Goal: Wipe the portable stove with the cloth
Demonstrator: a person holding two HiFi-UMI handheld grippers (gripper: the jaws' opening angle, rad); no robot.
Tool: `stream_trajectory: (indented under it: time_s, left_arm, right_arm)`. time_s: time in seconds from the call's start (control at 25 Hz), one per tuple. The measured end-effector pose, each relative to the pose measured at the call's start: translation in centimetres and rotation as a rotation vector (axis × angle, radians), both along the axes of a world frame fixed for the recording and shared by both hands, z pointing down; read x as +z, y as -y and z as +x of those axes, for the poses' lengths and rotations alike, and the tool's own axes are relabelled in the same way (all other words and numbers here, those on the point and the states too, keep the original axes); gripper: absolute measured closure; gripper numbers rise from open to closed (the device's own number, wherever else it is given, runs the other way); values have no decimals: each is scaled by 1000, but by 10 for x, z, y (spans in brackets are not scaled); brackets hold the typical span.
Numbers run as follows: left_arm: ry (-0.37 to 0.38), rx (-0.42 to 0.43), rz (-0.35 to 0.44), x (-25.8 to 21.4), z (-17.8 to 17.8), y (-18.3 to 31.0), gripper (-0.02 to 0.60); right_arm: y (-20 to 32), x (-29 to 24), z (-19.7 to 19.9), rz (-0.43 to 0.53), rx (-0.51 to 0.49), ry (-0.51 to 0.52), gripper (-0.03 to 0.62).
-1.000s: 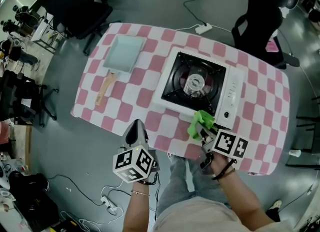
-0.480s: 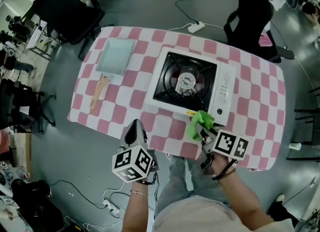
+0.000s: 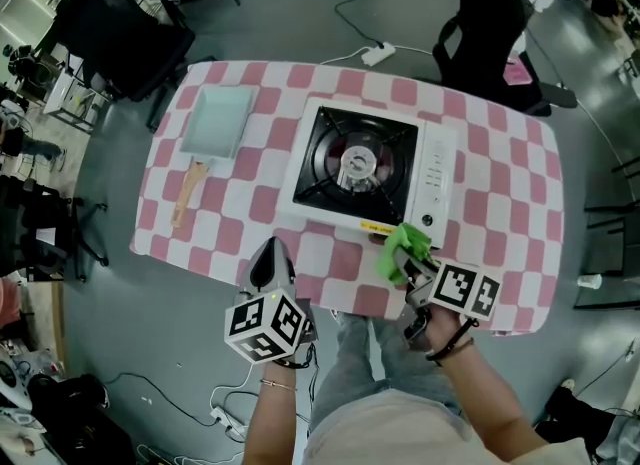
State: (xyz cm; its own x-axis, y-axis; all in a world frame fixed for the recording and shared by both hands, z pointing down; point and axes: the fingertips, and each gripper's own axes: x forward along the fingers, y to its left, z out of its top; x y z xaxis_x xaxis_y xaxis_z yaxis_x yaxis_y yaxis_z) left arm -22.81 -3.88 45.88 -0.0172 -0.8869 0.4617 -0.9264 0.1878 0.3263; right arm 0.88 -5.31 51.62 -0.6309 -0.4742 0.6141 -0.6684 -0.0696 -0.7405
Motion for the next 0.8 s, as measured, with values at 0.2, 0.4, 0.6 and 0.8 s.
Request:
stream_trajectory:
  time_s: [0.2, 0.4, 0.6, 0.8]
  left_arm:
    - [3, 16, 4, -2, 3, 5, 581]
    - [7, 25, 9, -4, 4, 8, 581]
    - [6, 26, 13, -6, 2, 11, 581]
    - [0, 37, 22, -9, 6, 15, 581]
  right_arm:
    - [0, 1, 0, -5, 8, 2, 488]
    - [-1, -8, -3, 22, -48, 10, 488]
    - [2, -30, -3, 117, -126, -30, 488]
    - [4, -47, 4, 153, -141, -45, 488]
